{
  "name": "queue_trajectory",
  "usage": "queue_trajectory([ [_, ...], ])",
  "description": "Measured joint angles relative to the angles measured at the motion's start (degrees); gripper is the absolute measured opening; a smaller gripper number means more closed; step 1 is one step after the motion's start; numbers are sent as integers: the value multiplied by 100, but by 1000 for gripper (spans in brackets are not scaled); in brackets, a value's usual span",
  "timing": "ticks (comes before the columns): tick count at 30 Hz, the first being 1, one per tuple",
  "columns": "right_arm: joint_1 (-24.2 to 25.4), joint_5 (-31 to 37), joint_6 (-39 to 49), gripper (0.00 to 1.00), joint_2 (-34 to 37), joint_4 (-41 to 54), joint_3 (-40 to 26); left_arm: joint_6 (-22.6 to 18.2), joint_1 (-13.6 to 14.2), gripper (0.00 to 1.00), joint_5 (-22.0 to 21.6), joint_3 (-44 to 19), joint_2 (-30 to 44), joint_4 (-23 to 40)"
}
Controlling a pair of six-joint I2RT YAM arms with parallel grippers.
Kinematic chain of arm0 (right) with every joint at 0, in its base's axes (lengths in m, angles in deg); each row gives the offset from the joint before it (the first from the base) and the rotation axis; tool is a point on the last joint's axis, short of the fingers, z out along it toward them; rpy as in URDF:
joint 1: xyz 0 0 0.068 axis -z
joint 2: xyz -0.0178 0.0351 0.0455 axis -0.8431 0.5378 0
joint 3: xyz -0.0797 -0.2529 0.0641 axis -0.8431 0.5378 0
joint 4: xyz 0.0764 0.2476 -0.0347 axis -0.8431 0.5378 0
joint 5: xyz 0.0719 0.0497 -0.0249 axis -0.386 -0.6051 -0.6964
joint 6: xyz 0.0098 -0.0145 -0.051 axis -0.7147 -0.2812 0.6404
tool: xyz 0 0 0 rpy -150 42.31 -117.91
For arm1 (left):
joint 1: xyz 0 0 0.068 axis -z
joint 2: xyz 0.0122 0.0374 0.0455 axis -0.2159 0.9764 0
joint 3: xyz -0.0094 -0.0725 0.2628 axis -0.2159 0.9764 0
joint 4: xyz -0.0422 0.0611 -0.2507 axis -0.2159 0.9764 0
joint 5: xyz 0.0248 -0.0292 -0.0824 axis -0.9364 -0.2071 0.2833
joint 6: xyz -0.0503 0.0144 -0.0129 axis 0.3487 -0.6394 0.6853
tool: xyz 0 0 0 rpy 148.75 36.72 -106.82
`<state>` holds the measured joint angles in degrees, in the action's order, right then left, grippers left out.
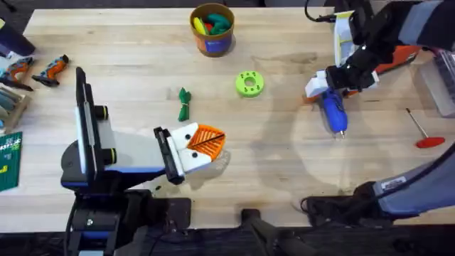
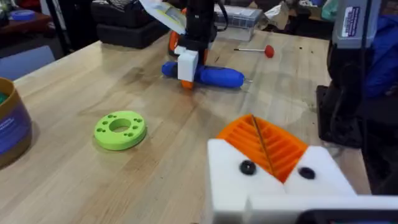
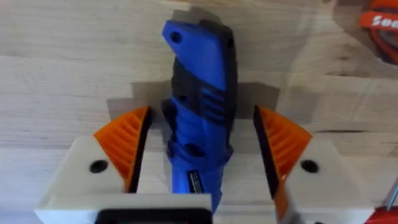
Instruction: Pick up the gripper from the table and insert it into the empty holder that is missing its gripper. Then pick up a screw, insert it into the mounting hole, and use the screwdriver to tighten it. Finally, clean up the table by picking up the vegetable and placing it into the bucket.
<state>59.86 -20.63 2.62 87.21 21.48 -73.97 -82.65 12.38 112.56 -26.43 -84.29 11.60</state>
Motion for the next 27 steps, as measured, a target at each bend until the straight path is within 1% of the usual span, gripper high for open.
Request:
queue_trajectory([
  [3, -2, -29, -2, 875, 0, 4, 1, 0, 1, 12, 0, 0, 0, 0],
  [5, -2, -29, -3, 765, 2, 13, 0, 0, 1, 12, 0, 0, 0, 0],
  [6, -2, -28, 0, 728, 0, 13, 1, 0, 1, 12, 0, 0, 0, 0],
  [10, -4, -47, 0, 673, 11, -4, 0, 2, 0, 13, 0, 0, 0, 0],
  [15, -11, -68, 0, 629, 11, -44, 1, 2, 1, 13, 0, 0, 0, 0],
  [27, -11, -39, 0, 618, 11, -184, 1, 1, 1, 13, 0, 0, 0, 0],
])
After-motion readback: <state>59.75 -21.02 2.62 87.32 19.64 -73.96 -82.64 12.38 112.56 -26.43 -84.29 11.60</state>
